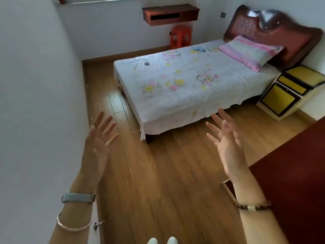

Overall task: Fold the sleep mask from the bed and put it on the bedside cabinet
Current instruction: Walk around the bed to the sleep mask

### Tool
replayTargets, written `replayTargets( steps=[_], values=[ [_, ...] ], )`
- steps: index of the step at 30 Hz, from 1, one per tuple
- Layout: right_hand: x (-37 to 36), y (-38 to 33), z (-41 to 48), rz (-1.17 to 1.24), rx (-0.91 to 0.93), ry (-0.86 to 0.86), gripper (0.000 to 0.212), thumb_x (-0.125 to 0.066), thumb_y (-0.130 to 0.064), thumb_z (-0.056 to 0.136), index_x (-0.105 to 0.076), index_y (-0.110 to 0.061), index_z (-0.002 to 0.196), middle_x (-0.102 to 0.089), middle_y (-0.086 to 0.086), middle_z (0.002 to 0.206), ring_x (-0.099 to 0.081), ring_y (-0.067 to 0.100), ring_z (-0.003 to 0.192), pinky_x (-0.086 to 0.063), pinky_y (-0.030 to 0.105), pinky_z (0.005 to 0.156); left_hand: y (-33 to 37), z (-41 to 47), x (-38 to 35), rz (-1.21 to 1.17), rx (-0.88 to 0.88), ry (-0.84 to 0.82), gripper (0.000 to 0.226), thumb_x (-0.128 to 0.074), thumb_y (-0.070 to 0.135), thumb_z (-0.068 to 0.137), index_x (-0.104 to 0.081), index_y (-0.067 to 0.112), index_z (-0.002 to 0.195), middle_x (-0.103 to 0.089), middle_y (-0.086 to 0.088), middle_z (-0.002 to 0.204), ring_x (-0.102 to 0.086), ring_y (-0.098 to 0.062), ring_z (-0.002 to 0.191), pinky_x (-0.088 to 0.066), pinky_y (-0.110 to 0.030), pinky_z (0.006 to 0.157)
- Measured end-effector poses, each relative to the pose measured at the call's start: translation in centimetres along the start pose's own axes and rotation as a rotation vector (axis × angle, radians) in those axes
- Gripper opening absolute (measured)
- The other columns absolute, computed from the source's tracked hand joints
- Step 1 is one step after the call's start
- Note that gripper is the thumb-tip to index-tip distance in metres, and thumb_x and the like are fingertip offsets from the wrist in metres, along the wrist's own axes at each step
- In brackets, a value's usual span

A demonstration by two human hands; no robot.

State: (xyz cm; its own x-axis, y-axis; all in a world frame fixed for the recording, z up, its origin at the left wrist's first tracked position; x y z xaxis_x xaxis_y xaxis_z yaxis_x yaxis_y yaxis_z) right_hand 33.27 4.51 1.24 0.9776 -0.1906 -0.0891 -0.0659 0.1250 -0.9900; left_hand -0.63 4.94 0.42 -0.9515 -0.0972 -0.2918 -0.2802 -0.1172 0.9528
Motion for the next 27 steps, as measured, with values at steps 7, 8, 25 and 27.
replayTargets(
  steps=[7, 8, 25, 27],
  values=[
    [-4.1, 2.2, 3.5, -0.034, -0.096, -0.128, 0.050, -0.052, -0.063, 0.086, -0.055, -0.046, 0.132, -0.056, -0.011, 0.143, -0.060, 0.009, 0.124, -0.044, 0.044, 0.106, 0.2, 1.9, 1.9, 0.081, 0.009, 0.070, 0.103, -0.063, 0.078, 0.063, -0.037, 0.026, 0.148, -0.047, -0.004, 0.151, -0.048, -0.022, 0.137, -0.039, -0.047, 0.108],
    [-4.8, 2.5, 4.1, -0.024, -0.090, -0.149, 0.052, -0.055, -0.067, 0.083, -0.055, -0.048, 0.132, -0.056, -0.011, 0.143, -0.060, 0.008, 0.124, -0.044, 0.043, 0.105, 0.2, 2.5, 2.5, 0.085, -0.007, 0.075, 0.100, -0.062, 0.077, 0.065, -0.037, 0.027, 0.147, -0.048, -0.003, 0.150, -0.048, -0.022, 0.137, -0.039, -0.046, 0.108],
    [-24.1, 6.9, 18.9, 0.030, -0.127, -0.270, 0.042, -0.043, -0.048, 0.095, -0.052, -0.044, 0.136, -0.055, -0.010, 0.144, -0.060, 0.011, 0.124, -0.042, 0.049, 0.109, 0.5, 19.4, 16.6, 0.080, -0.011, 0.196, 0.058, -0.019, 0.046, 0.097, -0.032, 0.028, 0.151, -0.041, -0.003, 0.155, -0.043, -0.022, 0.141, -0.033, -0.049, 0.113],
    [-26.5, 7.1, 21.0, 0.031, -0.127, -0.264, 0.041, -0.043, -0.047, 0.096, -0.052, -0.043, 0.135, -0.055, -0.010, 0.144, -0.060, 0.012, 0.124, -0.042, 0.050, 0.109, 0.8, 22.0, 18.2, 0.080, -0.004, 0.194, 0.057, -0.018, 0.045, 0.098, -0.032, 0.028, 0.151, -0.041, -0.003, 0.156, -0.043, -0.022, 0.141, -0.033, -0.049, 0.113]
  ],
)
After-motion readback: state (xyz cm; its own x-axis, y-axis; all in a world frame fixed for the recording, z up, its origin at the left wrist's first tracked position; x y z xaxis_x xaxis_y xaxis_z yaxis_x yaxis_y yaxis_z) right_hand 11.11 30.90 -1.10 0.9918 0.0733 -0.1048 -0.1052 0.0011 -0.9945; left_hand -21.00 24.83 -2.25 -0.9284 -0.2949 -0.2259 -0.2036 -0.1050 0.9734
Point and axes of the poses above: each hand's wrist, its own z-axis towards the middle knuckle, its own x-axis out of the back of the hand, y = z × x, the point moved 5 cm from there along z, towards the middle knuckle
